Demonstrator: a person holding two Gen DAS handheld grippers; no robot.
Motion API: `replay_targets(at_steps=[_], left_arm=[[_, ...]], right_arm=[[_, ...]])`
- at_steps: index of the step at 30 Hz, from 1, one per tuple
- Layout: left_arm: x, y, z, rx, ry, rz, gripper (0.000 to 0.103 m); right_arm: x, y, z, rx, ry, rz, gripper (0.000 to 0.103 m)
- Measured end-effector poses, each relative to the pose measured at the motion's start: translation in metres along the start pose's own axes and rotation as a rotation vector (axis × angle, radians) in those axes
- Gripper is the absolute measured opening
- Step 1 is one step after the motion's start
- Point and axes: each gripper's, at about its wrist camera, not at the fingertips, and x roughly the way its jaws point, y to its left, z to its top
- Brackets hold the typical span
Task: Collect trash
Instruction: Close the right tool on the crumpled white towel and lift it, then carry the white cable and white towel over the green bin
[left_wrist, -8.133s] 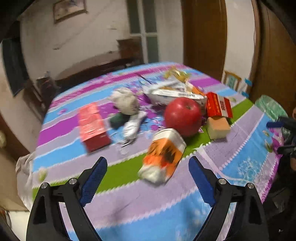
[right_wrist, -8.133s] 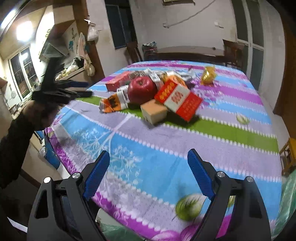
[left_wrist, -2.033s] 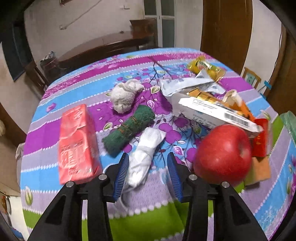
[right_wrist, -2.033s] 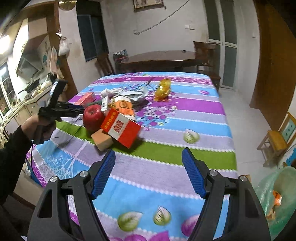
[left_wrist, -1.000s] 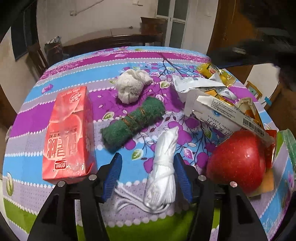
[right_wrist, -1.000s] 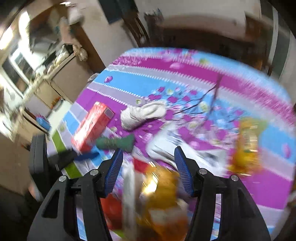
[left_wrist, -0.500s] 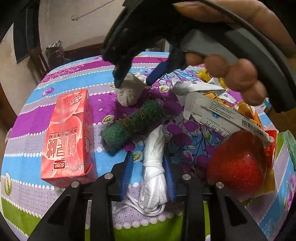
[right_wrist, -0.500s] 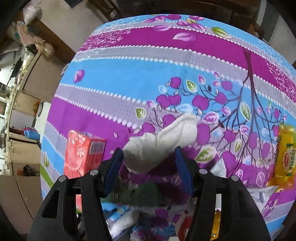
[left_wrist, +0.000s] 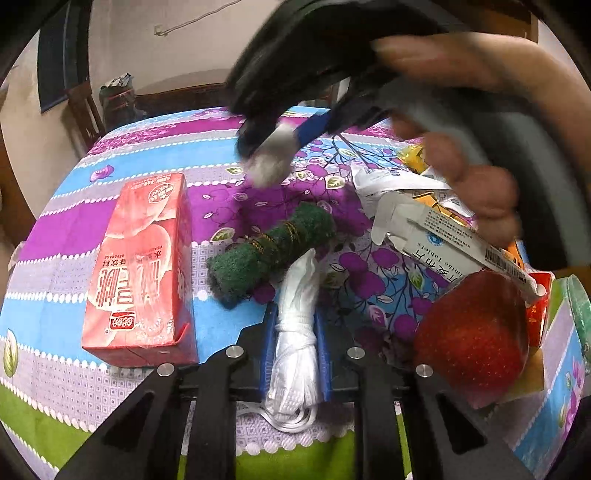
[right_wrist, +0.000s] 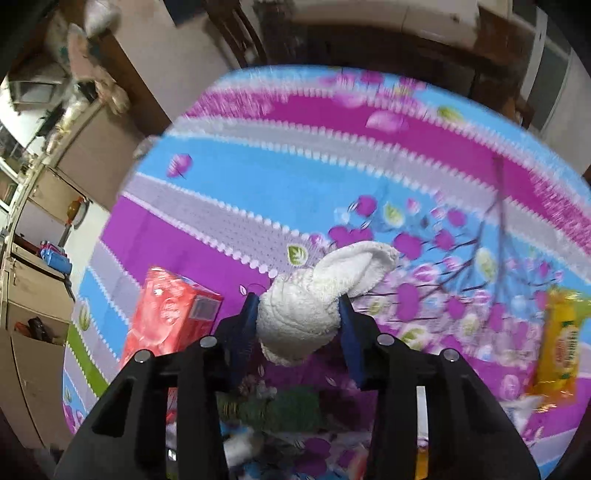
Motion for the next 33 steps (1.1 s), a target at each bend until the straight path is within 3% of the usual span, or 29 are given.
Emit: replay_targets(at_steps=[3, 9, 12, 18, 25, 33], left_arm=[[-0.005, -0.001, -0.002, -0.009, -0.012, -0.002, 0.021], [-0.044, -0.010, -0.014, -0.041, -0.106, 0.055, 0.021], [-0.073, -0.020, -0.023, -0.051, -0.174, 0.106, 0.021], [-0.120, -0.076, -0.041, -0.031, -0.278, 0.138, 0.021], [-0.146, -0.155, -0.060, 0.043, -0.327, 0.136, 0.021], [-0.159, -0.212, -0.069, 0.086, -0.327, 0.085, 0.021]], right_arm=[[-0.042, 0.001, -0.020, -0.081, -0.130, -0.046, 0.040], [-0.125, 0.003, -0.104, -0.187, -0.364, -0.132, 0.040], [-0.160, -0.004, -0.165, -0.182, -0.488, -0.208, 0.040], [-0.185, -0.009, -0.255, -0.135, -0.638, -0.293, 0.040], [-0.199, -0.025, -0.311, -0.034, -0.641, -0.287, 0.041], [-0.231, -0.047, -0.353, 0.008, -0.653, -0.324, 0.041]])
